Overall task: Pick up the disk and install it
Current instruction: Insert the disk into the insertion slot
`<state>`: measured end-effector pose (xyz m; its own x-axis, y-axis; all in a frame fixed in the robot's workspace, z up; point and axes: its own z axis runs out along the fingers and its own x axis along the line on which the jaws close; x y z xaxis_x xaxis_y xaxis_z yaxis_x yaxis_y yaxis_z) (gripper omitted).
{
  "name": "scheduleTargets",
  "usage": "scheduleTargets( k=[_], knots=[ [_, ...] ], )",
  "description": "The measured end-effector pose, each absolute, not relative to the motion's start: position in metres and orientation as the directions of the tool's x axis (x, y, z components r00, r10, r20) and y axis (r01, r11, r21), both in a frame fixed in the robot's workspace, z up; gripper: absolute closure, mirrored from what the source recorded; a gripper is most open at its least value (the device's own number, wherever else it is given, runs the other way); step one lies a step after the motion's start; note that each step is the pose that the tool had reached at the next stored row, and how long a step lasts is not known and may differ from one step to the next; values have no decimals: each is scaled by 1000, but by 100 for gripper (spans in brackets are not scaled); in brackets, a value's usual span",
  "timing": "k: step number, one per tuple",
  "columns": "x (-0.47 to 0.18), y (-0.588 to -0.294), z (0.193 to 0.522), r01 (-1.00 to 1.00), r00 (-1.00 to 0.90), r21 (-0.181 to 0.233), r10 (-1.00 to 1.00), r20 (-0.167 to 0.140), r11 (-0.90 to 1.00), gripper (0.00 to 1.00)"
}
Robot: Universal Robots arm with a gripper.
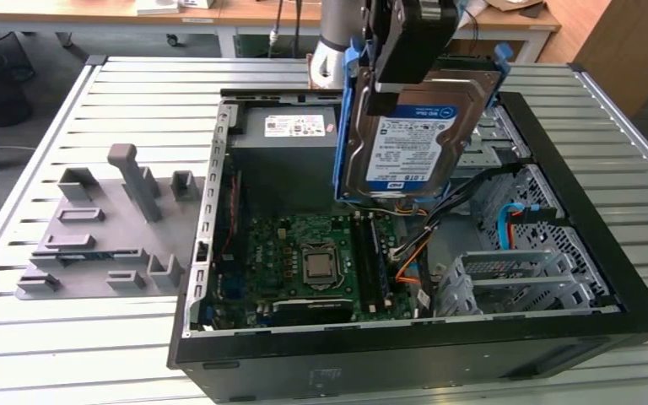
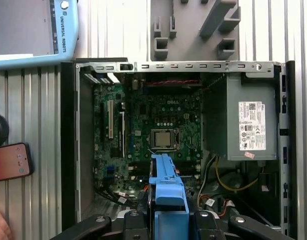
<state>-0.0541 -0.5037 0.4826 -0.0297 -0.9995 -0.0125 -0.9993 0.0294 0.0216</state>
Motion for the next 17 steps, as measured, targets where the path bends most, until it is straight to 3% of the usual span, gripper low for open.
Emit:
scheduleTargets(
  k=[17],
  knots=[
    [-54,-520,479,-999,-30,22,-999,-12,29,64]
  ],
)
